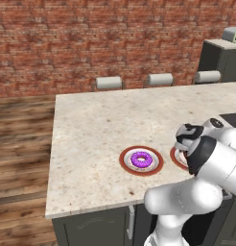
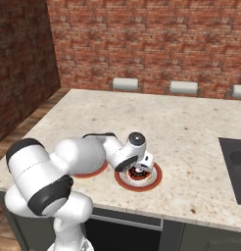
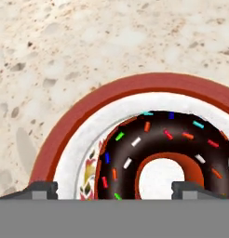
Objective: Place the pastries on the plates.
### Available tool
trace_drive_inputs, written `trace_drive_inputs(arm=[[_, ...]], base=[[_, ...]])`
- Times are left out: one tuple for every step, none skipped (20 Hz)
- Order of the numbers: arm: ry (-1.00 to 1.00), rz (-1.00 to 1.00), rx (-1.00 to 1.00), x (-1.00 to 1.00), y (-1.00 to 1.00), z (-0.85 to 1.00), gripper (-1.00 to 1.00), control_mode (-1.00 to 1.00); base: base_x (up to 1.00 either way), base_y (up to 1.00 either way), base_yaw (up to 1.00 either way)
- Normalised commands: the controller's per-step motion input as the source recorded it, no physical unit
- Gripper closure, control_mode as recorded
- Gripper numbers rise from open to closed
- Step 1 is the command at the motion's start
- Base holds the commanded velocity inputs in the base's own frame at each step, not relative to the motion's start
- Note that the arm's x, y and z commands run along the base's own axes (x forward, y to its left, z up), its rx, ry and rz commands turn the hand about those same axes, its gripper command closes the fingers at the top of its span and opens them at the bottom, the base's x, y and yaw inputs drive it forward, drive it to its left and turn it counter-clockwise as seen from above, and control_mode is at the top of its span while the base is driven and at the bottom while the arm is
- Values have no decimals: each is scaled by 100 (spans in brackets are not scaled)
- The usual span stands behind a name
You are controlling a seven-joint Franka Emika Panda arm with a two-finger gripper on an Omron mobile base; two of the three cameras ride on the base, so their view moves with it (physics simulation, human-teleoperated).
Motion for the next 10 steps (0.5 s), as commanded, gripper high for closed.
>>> trace_drive_inputs(arm=[[0,0,0,-17,0,49,-100,-100],[0,0,-1,-13,9,52,-100,-100],[0,0,-2,-12,16,56,-100,-100],[0,0,-5,-13,28,62,-100,-100],[0,0,-7,-14,35,66,-100,-100],[0,0,-7,-11,31,74,-100,-100],[0,0,-7,-13,29,76,-100,-100],[0,0,-8,-19,25,77,-100,-100],[-4,0,-8,-22,24,75,-100,-100],[-4,0,-8,-26,23,69,-100,-100]], base=[[0,0,0],[0,0,0],[0,0,0],[0,0,0],[0,0,0],[0,0,0],[0,0,0],[0,0,0],[0,0,0],[0,0,0]])
